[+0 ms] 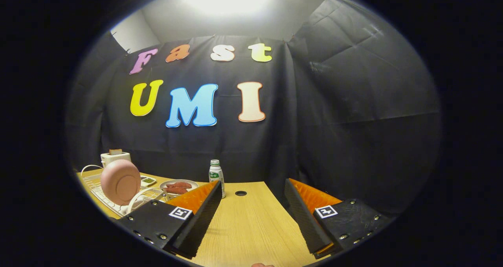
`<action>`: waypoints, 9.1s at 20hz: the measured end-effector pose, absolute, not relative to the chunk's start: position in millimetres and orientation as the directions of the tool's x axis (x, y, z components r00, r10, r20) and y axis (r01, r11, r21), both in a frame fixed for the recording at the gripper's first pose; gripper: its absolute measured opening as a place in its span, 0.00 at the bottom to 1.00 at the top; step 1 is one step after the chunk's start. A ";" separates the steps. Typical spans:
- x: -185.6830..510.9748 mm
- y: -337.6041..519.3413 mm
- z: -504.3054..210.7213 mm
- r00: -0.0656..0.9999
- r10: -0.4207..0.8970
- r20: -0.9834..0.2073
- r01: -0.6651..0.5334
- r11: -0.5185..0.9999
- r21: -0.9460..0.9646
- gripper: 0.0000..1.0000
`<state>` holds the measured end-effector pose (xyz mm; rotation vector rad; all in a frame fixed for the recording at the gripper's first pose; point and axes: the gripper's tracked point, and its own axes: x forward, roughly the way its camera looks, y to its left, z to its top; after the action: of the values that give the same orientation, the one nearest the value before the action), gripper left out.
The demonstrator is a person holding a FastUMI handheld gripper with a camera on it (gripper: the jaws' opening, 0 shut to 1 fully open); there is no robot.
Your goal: Take the plate from the dish rack, then take the spoon from the basket and place it into the plate.
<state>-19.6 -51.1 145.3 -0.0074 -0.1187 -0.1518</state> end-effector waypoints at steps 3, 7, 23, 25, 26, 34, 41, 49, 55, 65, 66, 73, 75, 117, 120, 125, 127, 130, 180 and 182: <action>-49.6 -28.4 166.0 0.983 -0.123 0.137 0.123 0.992 0.007 0.98; -80.7 4.2 182.3 0.987 -0.099 0.124 0.093 0.995 0.046 0.98; -8.1 174.5 232.3 0.967 0.248 -0.065 -0.241 0.966 0.093 0.98; 12.2 194.5 222.6 0.951 0.285 -0.116 -0.276 0.957 0.090 0.98; 22.8 203.7 217.1 0.942 0.301 -0.147 -0.291 0.953 0.086 0.98; 81.7 263.4 149.2 0.828 0.373 -0.419 -0.356 0.927 0.121 0.94; 96.9 285.1 88.8 0.701 0.357 -0.618 -0.357 0.925 0.129 0.86; 101.1 297.2 51.6 0.591 0.340 -0.732 -0.327 0.930 0.167 0.60; 100.5 289.0 51.8 0.588 0.241 -0.772 -0.300 0.952 0.069 0.48; 114.1 279.6 76.8 0.520 0.081 -0.850 -0.322 0.941 -0.107 0.36; 122.3 272.8 84.5 0.557 0.035 -0.830 -0.333 0.925 -0.184 0.36; 143.4 278.2 101.3 0.643 0.002 -0.766 -0.404 0.850 -0.337 0.27; 144.1 282.2 103.3 0.650 0.003 -0.760 -0.418 0.837 -0.354 0.27; 145.7 290.7 75.8 0.458 -0.058 -0.887 -0.504 0.805 -0.313 0.32; 145.6 295.4 77.5 0.475 -0.086 -0.876 -0.549 0.749 -0.371 0.28; 148.2 293.2 86.2 0.484 -0.079 -0.872 -0.535 0.761 -0.366 0.28; 148.8 289.4 89.4 0.482 -0.070 -0.873 -0.524 0.776 -0.352 0.28; 141.0 285.5 96.3 0.458 -0.027 -0.889 -0.504 0.816 -0.285 0.28; -113.7 236.8 -81.7 0.296 0.633 -0.715 0.025 0.743 0.668 0.51; -106.6 217.5 -77.1 0.327 0.609 -0.723 0.033 0.757 0.653 0.51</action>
<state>-106.6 217.5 -77.1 0.6368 1.1932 0.4126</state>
